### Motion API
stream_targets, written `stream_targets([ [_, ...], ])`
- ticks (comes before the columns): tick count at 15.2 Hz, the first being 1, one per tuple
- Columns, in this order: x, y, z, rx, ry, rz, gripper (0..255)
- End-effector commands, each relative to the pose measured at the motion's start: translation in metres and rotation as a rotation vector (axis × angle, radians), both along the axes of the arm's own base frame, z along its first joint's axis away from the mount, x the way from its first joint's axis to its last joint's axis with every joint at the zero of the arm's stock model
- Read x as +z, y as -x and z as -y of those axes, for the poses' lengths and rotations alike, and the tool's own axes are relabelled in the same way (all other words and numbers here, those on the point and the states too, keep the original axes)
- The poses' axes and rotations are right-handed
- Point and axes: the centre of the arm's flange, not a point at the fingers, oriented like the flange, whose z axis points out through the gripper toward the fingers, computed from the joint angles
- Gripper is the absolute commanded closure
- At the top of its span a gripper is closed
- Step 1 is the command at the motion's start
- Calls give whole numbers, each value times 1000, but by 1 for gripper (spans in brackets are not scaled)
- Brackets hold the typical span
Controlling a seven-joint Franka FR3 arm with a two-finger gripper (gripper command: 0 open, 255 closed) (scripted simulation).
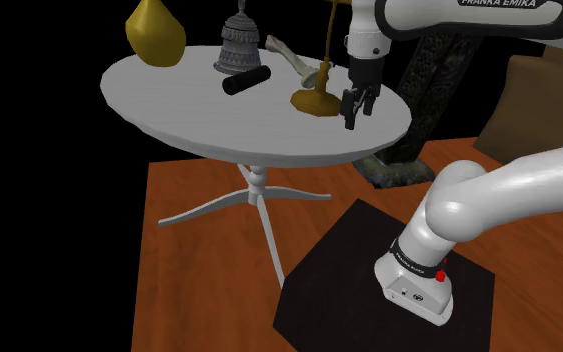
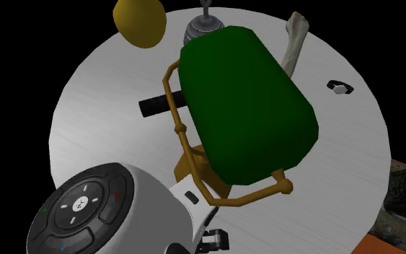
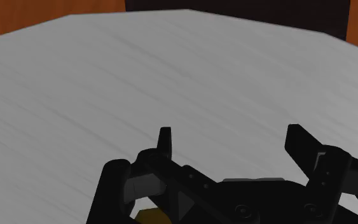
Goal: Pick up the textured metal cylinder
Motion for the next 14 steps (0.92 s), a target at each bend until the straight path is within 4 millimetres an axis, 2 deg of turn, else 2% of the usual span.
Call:
stream_targets([
  [1,0,0,0,0,0,0,0],
  [8,1,-79,-33,-254,-28,55,0],
  [14,5,-151,-45,-472,-53,103,0],
])
